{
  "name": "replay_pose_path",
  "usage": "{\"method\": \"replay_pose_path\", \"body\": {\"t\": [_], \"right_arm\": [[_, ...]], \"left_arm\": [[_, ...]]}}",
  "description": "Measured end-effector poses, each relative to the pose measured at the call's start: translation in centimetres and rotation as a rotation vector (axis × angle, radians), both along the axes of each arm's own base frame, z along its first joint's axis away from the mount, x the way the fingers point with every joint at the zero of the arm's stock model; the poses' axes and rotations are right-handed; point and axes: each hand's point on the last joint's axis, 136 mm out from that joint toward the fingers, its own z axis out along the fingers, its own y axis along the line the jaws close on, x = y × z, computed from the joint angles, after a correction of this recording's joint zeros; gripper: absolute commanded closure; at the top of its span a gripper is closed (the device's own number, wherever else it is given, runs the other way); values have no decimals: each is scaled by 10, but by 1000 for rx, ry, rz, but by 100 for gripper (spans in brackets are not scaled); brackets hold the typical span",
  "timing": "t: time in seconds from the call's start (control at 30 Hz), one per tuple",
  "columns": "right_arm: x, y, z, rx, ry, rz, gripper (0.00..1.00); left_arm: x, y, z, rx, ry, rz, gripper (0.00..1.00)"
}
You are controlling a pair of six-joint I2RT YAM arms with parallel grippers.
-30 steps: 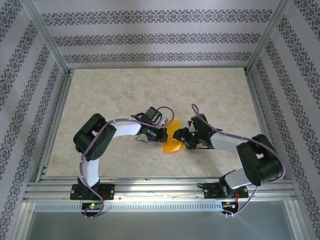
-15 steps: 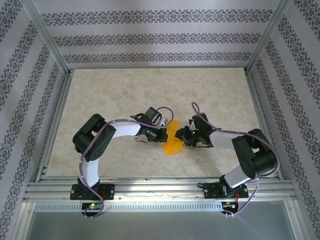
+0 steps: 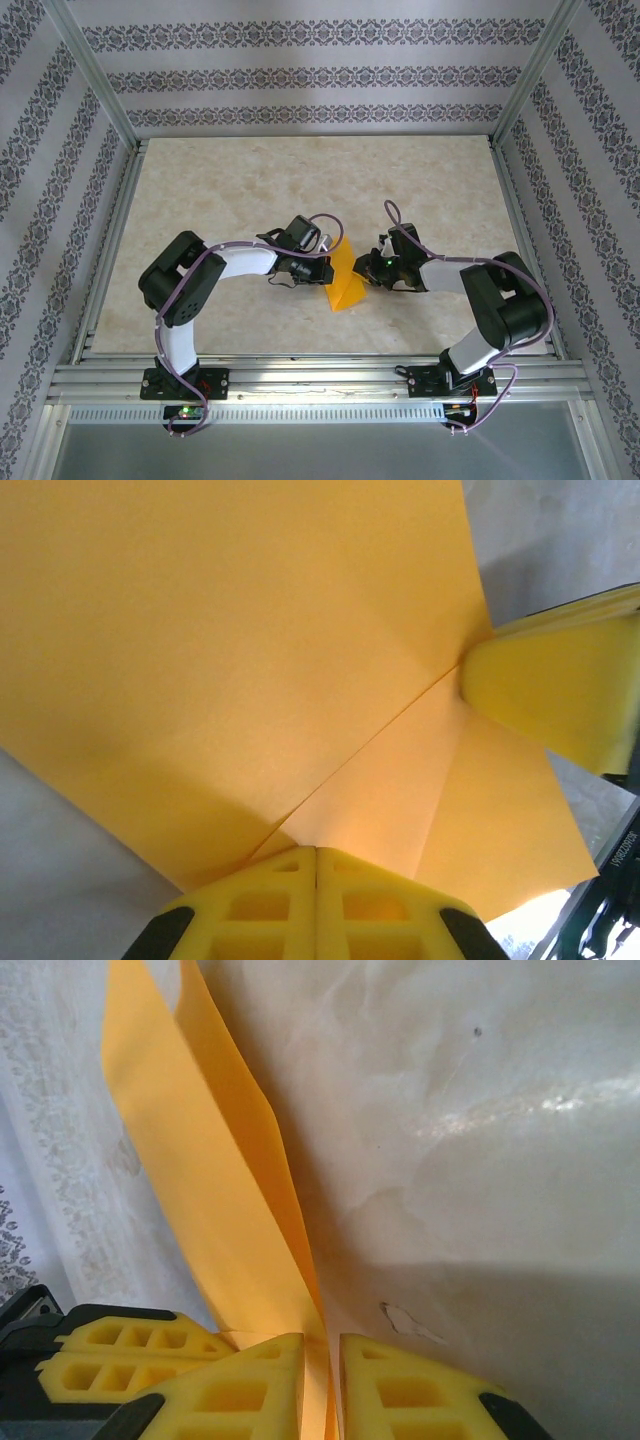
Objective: Fold a paper plane with a square sheet of paper (pick it up from the middle)
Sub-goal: Turn over the paper at the center of the table.
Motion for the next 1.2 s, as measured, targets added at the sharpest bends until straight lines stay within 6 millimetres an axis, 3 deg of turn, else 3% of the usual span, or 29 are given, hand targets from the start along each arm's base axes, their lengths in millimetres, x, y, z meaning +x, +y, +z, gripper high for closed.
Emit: {"method": "replay_pose_path", "body": {"t": [0.3, 0.43, 0.53, 0.67, 0.77, 0.87, 1.03, 1.13, 1.2], "right_arm": [[5, 4, 3, 35, -25, 17, 97], [3, 0, 17, 13, -67, 34, 97], [7, -9, 39, -60, -140, 46, 97], [25, -21, 83, -279, -296, 80, 100], [38, -31, 119, -480, -424, 112, 100], [44, -53, 135, -706, -478, 117, 100], [49, -77, 126, -1030, -444, 193, 100], [50, -68, 107, -1142, -407, 279, 100], [49, -51, 92, -1186, -394, 349, 99]], "left_arm": [[3, 2, 4, 10, -21, 11, 87], [11, 14, 27, 50, -100, 54, 79], [20, 23, 56, 62, -193, 96, 75], [32, 38, 89, 84, -311, 165, 72], [37, 53, 99, 118, -367, 217, 68], [35, 73, 96, 173, -390, 263, 66], [30, 107, 88, 234, -401, 353, 66], [27, 126, 89, 248, -412, 418, 65], [25, 140, 94, 250, -430, 472, 65]]}}
